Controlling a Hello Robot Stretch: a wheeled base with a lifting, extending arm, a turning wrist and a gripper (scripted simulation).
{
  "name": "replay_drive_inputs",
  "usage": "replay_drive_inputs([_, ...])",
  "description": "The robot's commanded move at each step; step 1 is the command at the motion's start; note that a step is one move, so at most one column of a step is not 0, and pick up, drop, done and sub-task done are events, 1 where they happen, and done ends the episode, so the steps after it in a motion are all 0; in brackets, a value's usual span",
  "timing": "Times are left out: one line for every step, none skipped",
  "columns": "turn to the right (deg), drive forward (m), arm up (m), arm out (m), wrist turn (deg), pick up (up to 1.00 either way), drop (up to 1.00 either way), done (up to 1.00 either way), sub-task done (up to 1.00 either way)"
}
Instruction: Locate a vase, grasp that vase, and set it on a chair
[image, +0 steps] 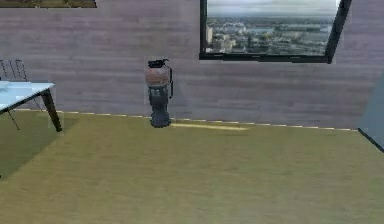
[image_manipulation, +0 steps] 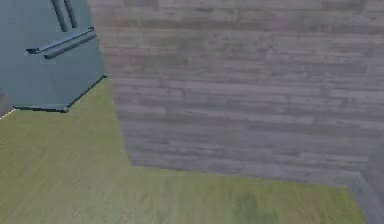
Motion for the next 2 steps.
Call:
replay_drive_inputs([-45.0, 0.0, 0.0, 0.0, 0.0, 0.0, 0.0, 0.0, 0.0])
replay_drive_inputs([-6.0, 0.0, 0.0, 0.0, 0.0, 0.0, 0.0, 0.0, 0.0])
